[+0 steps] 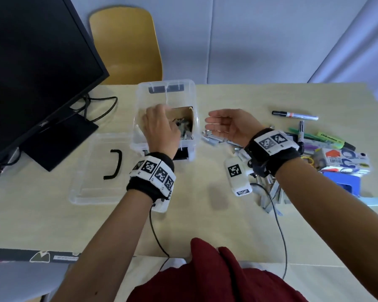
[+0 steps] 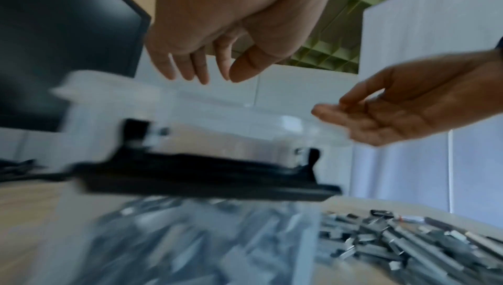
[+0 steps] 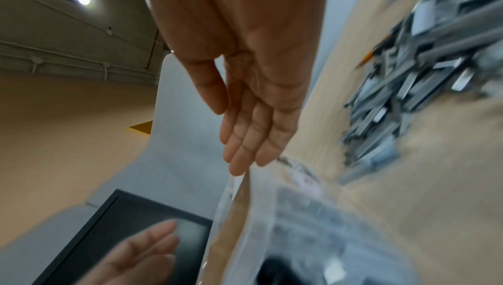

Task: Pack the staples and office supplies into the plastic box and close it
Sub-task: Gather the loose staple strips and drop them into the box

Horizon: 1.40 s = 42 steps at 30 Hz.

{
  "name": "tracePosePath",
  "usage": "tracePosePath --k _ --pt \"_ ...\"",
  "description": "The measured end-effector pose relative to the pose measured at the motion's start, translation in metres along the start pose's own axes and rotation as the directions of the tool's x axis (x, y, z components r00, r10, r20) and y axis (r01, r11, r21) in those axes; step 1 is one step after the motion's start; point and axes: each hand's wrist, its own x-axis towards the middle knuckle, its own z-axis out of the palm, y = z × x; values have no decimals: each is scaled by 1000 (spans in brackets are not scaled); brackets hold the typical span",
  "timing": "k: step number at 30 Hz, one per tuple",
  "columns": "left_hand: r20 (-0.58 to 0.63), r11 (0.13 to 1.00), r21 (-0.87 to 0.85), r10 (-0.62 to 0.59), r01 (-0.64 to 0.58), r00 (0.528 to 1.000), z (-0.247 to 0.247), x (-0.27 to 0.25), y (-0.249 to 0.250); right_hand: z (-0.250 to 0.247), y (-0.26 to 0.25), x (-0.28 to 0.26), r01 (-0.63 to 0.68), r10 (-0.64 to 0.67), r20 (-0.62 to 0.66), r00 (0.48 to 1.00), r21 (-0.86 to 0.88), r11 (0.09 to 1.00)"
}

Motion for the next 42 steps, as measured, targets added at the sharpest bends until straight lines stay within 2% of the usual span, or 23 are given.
tracePosePath --k 3,6,8,11,13,15,17,18,20,22,25,27,29,30,32,34,36,38,39,40,42 --pt "83 987 -120 115 -105 990 28 -9 34 -38 -3 -4 0 -9 -84 996 -112 994" --pt "257 987 -131 127 -95 958 65 -18 54 -77 1 -10 -52 5 -134 991 -354 934" --pt "373 994 -94 90 -59 923 91 -24 55 -97 9 -14 -78 -23 -170 985 -563 823" --pt "557 999 26 18 -39 830 127 -34 50 -114 22 -13 -45 -57 -94 994 -826 562" --pt "628 994 98 -22 -50 778 146 -40 48 -115 27 -11 1 -57 -23 998 -920 393" --pt "647 983 180 -102 -22 756 160 -45 48 -113 30 -5 24 -84 -2 996 -951 309" --pt "625 959 284 -204 23 753 173 -50 47 -107 33 4 13 -121 -22 992 -959 282" --pt "603 950 310 -220 30 767 177 -54 46 -104 34 8 -1 -135 -40 990 -961 275" --pt "575 951 310 -187 0 797 185 -62 46 -98 37 15 -22 -152 -57 987 -974 224" --pt "563 962 273 -137 -27 815 186 -66 47 -95 41 21 -14 -186 -37 982 -993 121" --pt "527 978 210 -122 10 841 183 -67 41 -94 50 23 12 -252 3 968 -999 34" --pt "491 985 137 -156 101 857 181 -66 35 -94 54 23 36 -273 24 962 -999 39" --pt "450 956 -1 -262 294 854 182 -63 29 -95 55 22 46 -292 32 956 -998 43" --pt "441 902 -100 -338 420 831 180 -62 27 -95 56 21 42 -293 28 956 -998 41" --pt "500 717 -291 -450 634 739 176 -60 25 -94 58 19 27 -285 19 958 -999 26" --pt "603 502 -450 -438 738 666 166 -58 25 -92 62 19 20 -293 20 956 -1000 -5" --pt "684 279 -570 -361 773 634 153 -58 25 -94 63 20 41 -308 39 951 -999 1" --pt "736 31 -626 -309 780 603 144 -58 24 -99 61 21 64 -297 37 954 -994 84" --pt "753 -63 -625 -309 778 581 142 -58 22 -102 58 21 67 -280 21 960 -986 154" --pt "767 -132 -618 -317 775 557 141 -60 20 -105 56 20 62 -267 -3 964 -970 235" --pt "793 -200 -587 -336 784 508 140 -62 20 -109 49 14 60 -252 -46 967 -915 398"
